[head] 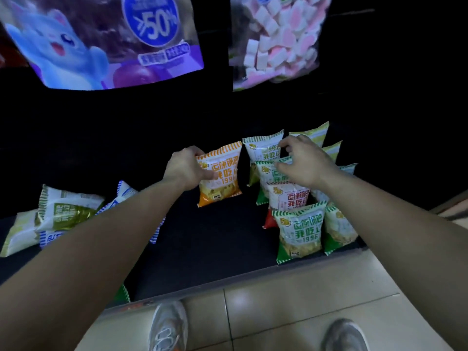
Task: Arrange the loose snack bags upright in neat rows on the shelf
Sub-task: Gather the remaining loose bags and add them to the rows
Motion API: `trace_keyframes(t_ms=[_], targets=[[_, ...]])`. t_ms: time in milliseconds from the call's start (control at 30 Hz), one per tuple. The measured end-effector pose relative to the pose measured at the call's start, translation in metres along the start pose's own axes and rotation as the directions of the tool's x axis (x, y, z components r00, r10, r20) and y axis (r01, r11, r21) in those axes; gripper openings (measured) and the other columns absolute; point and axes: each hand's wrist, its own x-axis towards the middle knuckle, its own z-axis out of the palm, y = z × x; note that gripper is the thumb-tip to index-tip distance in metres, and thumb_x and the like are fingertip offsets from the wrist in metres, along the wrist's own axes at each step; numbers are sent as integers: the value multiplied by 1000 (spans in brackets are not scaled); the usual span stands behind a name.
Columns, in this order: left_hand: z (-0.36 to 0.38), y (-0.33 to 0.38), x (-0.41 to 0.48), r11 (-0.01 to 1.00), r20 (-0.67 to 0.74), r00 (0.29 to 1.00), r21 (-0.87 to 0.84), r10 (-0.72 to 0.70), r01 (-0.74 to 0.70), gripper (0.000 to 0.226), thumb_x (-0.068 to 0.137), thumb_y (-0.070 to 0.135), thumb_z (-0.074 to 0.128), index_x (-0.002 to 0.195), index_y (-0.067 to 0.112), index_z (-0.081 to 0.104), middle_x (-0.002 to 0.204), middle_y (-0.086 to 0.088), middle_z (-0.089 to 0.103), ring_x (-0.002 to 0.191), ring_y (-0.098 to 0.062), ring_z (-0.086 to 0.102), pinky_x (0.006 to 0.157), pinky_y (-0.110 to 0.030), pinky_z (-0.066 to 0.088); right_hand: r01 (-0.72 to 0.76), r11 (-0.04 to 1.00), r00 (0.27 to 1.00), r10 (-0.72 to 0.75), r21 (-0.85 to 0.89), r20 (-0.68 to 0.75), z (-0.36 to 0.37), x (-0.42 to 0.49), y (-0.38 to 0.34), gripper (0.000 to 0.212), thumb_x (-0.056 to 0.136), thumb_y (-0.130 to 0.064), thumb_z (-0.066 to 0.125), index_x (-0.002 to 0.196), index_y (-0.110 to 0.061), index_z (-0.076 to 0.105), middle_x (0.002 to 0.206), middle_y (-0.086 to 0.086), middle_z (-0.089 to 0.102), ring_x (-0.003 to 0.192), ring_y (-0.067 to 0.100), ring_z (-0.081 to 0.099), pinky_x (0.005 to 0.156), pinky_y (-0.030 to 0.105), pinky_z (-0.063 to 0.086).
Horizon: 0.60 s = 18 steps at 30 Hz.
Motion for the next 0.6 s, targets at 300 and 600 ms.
trace_keyframes(t_ms=[300, 600], targets=[[54, -21, 76, 998, 44, 997, 40, -59, 57, 75, 72, 28, 86, 137, 17, 51, 134, -8, 55, 117, -25, 54, 77, -28, 40, -31, 996, 999, 34, 84, -37, 30, 37, 26, 51, 97, -38, 59, 143, -19, 45, 141, 8, 45, 116, 30, 55, 96, 47, 47], [73, -13, 87, 996, -106, 992, 39, -75, 79, 70, 79, 22, 82, 139, 20, 45, 135, -12, 39, 109, -31, 57, 80, -31, 48, -67, 991, 998, 68, 117, -6, 45, 31, 23, 47, 94, -34, 62, 138, -20, 51, 134, 6, 49, 119, 27, 54, 96, 43, 48]])
